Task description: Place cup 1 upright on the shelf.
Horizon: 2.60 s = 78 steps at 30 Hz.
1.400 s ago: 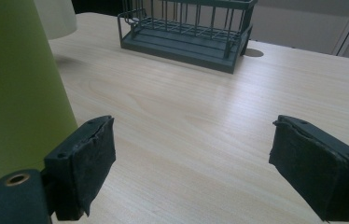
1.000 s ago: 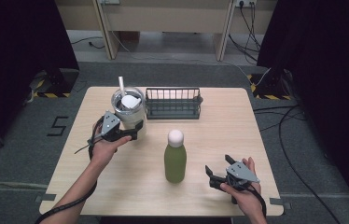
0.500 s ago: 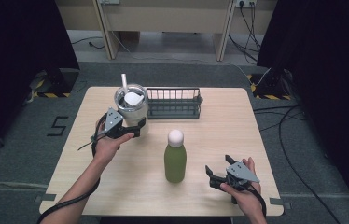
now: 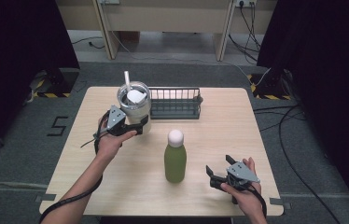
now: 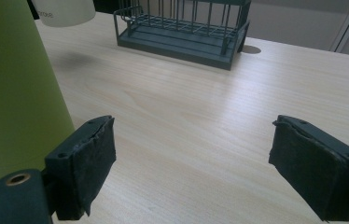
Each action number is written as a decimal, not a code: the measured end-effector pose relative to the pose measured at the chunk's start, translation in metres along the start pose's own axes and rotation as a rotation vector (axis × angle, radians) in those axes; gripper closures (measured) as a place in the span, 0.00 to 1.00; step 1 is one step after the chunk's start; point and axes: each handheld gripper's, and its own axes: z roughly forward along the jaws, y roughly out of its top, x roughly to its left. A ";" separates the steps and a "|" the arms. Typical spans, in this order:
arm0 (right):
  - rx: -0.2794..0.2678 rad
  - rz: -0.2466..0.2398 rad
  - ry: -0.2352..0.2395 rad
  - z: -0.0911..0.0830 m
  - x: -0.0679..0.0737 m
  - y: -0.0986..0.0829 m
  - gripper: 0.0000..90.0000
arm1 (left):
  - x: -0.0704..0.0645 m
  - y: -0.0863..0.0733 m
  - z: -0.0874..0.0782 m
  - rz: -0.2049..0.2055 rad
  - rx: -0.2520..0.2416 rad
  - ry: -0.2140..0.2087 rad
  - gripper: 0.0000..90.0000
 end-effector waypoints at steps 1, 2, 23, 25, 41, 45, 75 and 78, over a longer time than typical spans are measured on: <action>-0.001 0.001 0.001 0.000 0.000 0.000 0.16 | 0.000 0.000 0.000 0.001 0.000 0.000 0.11; 0.000 0.003 0.002 0.000 0.000 0.000 0.16 | 0.000 0.001 0.001 0.000 0.000 0.000 0.11; 0.001 0.001 -0.001 0.000 -0.001 -0.001 0.16 | -0.002 0.009 0.012 0.006 -0.007 -0.009 0.11; 0.001 0.002 0.000 0.000 -0.001 -0.001 0.16 | -0.002 0.009 0.013 0.004 -0.009 -0.009 0.11; 0.000 0.008 -0.002 0.001 -0.001 -0.001 0.16 | -0.003 0.015 0.022 0.008 -0.013 -0.016 0.11; -0.001 0.006 -0.002 0.001 -0.001 -0.001 0.16 | -0.003 0.017 0.024 0.009 -0.012 -0.017 0.11; 0.001 0.016 -0.006 0.001 -0.003 -0.002 0.16 | -0.005 0.026 0.044 0.006 -0.018 -0.028 0.11; 0.001 0.015 -0.005 0.001 -0.003 -0.003 0.16 | -0.006 0.026 0.046 0.002 -0.019 -0.030 0.11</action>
